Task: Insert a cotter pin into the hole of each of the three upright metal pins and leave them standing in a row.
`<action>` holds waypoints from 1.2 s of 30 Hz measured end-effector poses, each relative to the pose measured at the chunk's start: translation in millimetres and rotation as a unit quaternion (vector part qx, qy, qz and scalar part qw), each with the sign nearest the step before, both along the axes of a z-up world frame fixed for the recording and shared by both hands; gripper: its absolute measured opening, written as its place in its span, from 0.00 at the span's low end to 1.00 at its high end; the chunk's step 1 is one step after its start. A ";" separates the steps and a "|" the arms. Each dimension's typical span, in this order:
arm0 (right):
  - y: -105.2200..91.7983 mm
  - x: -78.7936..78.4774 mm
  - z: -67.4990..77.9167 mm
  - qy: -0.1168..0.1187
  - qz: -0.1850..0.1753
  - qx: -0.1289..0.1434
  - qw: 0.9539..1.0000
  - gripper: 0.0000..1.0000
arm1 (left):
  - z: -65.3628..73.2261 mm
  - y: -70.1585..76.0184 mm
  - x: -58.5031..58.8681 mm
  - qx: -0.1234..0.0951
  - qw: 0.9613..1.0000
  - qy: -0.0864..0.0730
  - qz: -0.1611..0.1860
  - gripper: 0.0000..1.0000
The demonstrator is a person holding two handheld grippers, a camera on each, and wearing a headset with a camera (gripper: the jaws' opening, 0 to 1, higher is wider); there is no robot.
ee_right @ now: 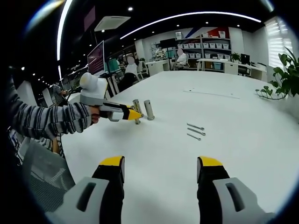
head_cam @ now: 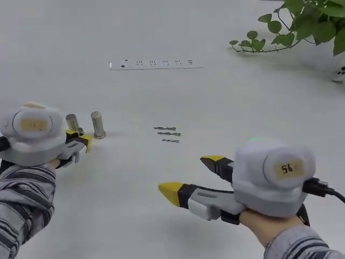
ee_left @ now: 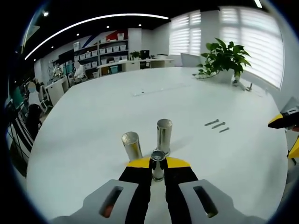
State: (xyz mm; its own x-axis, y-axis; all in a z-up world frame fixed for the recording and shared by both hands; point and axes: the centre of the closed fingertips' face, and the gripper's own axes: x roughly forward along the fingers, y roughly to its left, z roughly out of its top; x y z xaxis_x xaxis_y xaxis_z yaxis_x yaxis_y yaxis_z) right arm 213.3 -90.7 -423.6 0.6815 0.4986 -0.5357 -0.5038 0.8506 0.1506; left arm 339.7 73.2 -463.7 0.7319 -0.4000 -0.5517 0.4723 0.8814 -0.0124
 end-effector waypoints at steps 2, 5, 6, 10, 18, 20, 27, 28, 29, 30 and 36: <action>0.6 0.1 -0.5 0.000 0.001 -0.003 1.000 0.59 | -0.2 -0.7 0.0 0.000 1.000 0.000 -0.003 0.06; 1.4 -0.2 -1.2 0.002 0.000 -0.002 1.000 0.59 | -0.4 -1.3 -0.4 0.000 1.000 0.001 -0.009 0.05; 1.5 -0.4 -1.2 0.002 -0.001 -0.001 1.000 0.59 | -0.3 -1.4 -0.8 -0.001 1.000 0.002 -0.010 0.05; 1.8 -0.7 0.1 -0.004 0.002 -0.005 1.000 0.58 | 0.8 -2.6 -5.2 -0.003 1.000 0.006 -0.016 0.05; 1.6 -3.5 3.0 -0.009 0.003 -0.009 1.000 0.58 | 13.5 -16.3 -22.4 0.000 0.999 -0.008 -0.049 0.05; 1.9 -4.6 3.0 -0.009 0.005 -0.010 1.000 0.57 | 14.2 -19.6 -26.9 0.000 0.998 -0.007 -0.056 0.05; 1.2 -9.4 6.5 -0.015 0.007 -0.010 1.000 0.57 | 11.3 -34.3 -51.4 0.000 0.996 0.002 -0.090 0.05; 0.9 -9.8 6.5 -0.015 0.007 -0.010 1.000 0.57 | 10.5 -35.6 -54.3 0.001 0.996 0.003 -0.093 0.05; 0.4 -10.6 6.4 -0.015 0.007 -0.011 1.000 0.57 | 9.7 -37.2 -57.4 0.004 0.995 0.004 -0.098 0.05; 0.2 -10.8 6.4 -0.015 0.007 -0.012 1.000 0.56 | 9.0 -38.4 -59.9 0.005 0.995 0.005 -0.102 0.05; -0.5 -15.0 5.1 -0.012 0.008 -0.012 1.000 0.56 | 5.3 -45.4 -73.2 0.003 0.993 0.010 -0.120 0.05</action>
